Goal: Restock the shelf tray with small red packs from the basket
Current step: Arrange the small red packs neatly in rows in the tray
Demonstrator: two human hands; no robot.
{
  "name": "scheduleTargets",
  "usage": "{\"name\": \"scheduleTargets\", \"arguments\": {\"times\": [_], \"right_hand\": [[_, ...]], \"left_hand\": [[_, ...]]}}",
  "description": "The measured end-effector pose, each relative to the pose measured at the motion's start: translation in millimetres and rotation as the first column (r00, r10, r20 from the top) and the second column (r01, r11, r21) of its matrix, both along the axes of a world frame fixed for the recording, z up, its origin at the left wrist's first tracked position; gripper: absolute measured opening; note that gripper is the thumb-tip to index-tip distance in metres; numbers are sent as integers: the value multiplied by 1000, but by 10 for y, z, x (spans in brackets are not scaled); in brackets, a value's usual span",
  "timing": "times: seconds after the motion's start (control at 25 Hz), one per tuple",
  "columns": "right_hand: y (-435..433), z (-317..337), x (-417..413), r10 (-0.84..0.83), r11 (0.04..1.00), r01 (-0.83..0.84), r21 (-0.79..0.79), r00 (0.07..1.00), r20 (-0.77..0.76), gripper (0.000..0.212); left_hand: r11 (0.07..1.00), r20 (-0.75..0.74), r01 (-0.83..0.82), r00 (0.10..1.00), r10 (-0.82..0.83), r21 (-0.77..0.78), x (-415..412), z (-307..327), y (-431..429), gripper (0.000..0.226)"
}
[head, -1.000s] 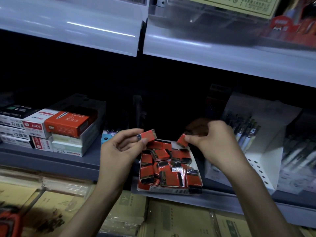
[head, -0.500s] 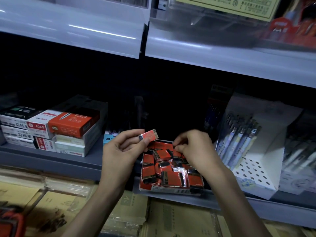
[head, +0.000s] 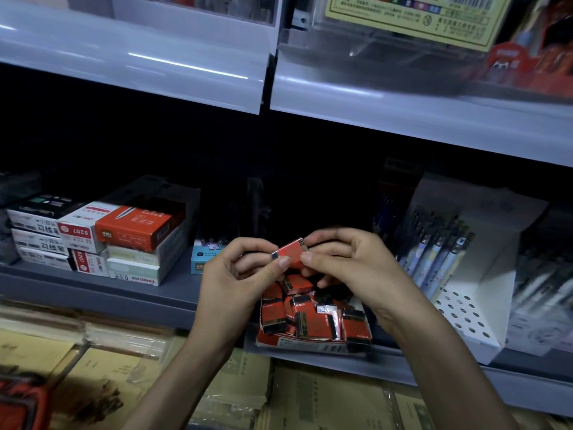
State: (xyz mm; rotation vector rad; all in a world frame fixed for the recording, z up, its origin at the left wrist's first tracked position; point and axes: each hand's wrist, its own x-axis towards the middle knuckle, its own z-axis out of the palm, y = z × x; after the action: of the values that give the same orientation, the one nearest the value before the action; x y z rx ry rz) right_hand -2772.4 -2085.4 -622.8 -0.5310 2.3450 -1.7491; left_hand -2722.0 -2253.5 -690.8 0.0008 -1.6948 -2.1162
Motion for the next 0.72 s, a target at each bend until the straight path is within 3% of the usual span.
{"name": "scheduleTargets", "arguments": {"times": [0.12, 0.28, 0.36, 0.52, 0.72], "right_hand": [[56, 41, 12, 83, 985, -65, 159, 990, -113, 26], [178, 21, -105, -206, 930, 282, 237, 931, -300, 17], [225, -24, -158, -287, 873, 378, 309, 909, -302, 15], [199, -183, -209, -262, 803, 374, 463, 921, -288, 17], [184, -225, -210, -274, 782, 387, 489, 918, -287, 22]], "left_hand": [[999, -16, -2, 1000, 1, -37, -10, -3, 6, 24], [992, -32, -71, 997, 68, -105, -53, -49, -3, 17], [987, -29, -104, 994, 101, -126, -75, -73, -3, 17], [983, -21, -140, 990, 139, -119, -108, -103, -10, 20], [982, -23, -149, 989, 148, -119, -109, -111, 3, 21]]}}
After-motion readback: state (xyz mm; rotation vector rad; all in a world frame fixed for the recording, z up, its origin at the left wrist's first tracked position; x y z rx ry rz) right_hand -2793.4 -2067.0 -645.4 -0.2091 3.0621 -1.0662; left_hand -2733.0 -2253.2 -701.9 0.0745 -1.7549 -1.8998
